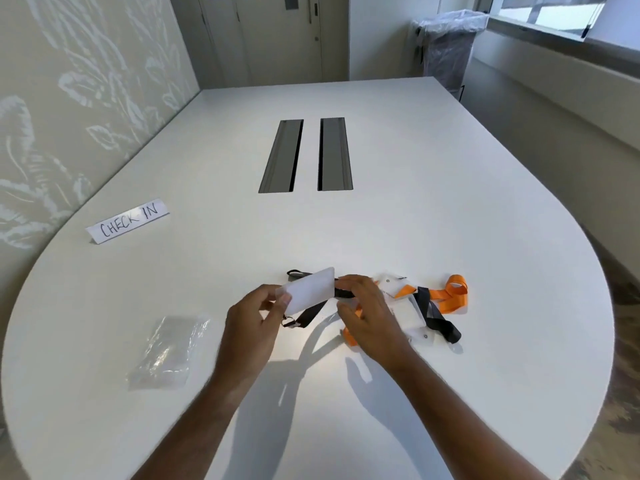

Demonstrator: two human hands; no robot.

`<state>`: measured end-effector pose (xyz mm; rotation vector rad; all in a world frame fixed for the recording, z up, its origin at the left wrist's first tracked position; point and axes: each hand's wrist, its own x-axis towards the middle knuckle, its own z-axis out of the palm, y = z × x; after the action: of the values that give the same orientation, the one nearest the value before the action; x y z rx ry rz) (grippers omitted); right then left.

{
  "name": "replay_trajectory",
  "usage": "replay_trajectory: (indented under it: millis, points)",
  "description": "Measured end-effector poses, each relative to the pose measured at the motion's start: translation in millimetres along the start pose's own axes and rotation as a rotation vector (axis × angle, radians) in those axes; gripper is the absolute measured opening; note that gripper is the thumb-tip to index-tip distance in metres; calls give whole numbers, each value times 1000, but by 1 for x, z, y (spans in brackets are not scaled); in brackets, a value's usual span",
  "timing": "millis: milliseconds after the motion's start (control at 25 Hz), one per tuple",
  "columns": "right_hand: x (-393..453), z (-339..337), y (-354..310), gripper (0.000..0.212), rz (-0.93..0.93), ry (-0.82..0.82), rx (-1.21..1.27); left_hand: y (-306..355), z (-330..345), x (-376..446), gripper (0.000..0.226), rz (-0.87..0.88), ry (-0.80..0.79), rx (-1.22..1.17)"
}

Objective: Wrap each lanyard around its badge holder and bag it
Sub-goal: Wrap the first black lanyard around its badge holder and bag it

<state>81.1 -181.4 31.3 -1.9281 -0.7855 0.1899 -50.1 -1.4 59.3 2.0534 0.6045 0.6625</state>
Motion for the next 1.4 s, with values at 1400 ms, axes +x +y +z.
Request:
replay_trajectory:
  millis: [1400]
  points:
    - [-29,12,-104,37,131,-487,712,-18,-64,-25,12,54,94,-89]
